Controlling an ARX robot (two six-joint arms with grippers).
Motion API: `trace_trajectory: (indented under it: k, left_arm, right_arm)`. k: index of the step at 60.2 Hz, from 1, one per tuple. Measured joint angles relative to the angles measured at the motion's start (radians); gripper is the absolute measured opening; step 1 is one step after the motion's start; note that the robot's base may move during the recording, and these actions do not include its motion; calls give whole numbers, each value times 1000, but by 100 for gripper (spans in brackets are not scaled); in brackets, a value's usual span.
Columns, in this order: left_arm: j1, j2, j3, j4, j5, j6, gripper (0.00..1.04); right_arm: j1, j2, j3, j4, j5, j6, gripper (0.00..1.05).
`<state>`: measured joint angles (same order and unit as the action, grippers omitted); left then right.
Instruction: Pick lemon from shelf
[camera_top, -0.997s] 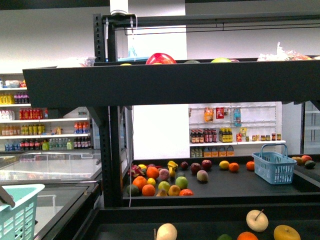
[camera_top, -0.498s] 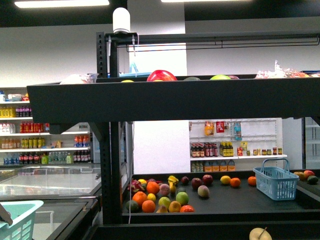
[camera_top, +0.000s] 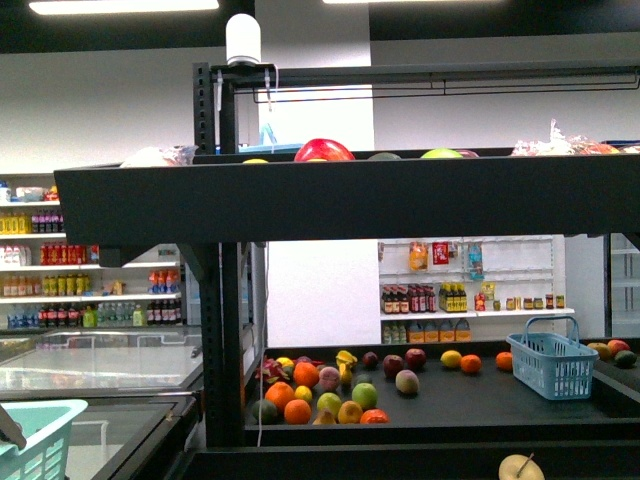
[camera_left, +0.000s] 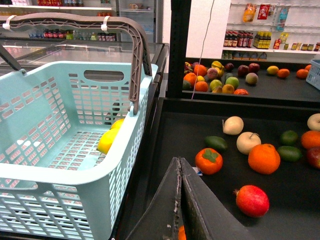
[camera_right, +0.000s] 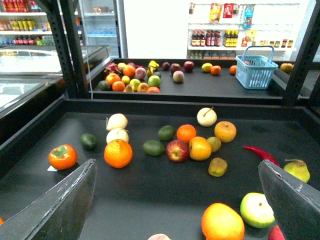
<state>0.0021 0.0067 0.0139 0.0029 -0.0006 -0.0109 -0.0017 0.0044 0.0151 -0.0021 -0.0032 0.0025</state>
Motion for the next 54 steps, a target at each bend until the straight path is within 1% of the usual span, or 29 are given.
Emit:
trace_trajectory:
  k: [4, 5, 13, 14, 17, 18, 22, 23, 25, 28, 31, 32, 35, 39, 54]
  left_arm:
    - [0, 0, 0, 0, 0, 0, 3]
    - [0, 0, 0, 0, 0, 0, 4]
    - [0, 0, 0, -1, 0, 0, 31]
    - [0, 0, 0, -1, 0, 0, 32]
    - [0, 0, 0, -1, 0, 0, 43]
    - [0, 0, 0, -1, 0, 0, 45]
    - [0, 0, 0, -2, 0, 0, 59]
    - [0, 0, 0, -2, 0, 0, 61]
    - [0, 0, 0, -2, 0, 0, 69]
    - [0, 0, 0, -2, 0, 0, 77]
    - [0, 0, 0, -2, 0, 0, 88]
    - [0, 0, 0, -2, 0, 0, 89]
    - [0, 0, 0, -2, 0, 1, 98]
    - [0, 0, 0, -2, 0, 2, 96]
    - [0, 0, 0, -2, 0, 2, 97]
  right_arm:
    - [0, 0, 0, 0, 0, 0, 97]
    - [0, 0, 0, 0, 0, 0, 97]
    - [0, 0, 0, 0, 0, 0, 97]
    - [0, 0, 0, 0, 0, 0, 97]
    - [0, 0, 0, 0, 0, 0, 97]
    - [0, 0, 0, 0, 0, 0, 97]
    - [0, 0, 0, 0, 0, 0, 97]
    - [0, 0, 0, 0, 0, 0, 97]
    - [0, 0, 0, 0, 0, 0, 97]
    - [0, 0, 0, 0, 0, 0, 97]
    - [0, 0, 0, 0, 0, 0, 97]
    - [0, 0, 0, 0, 0, 0, 97]
    - [0, 0, 0, 0, 0, 0, 97]
    - [0, 0, 0, 0, 0, 0, 97]
    - [0, 0, 0, 0, 0, 0, 97]
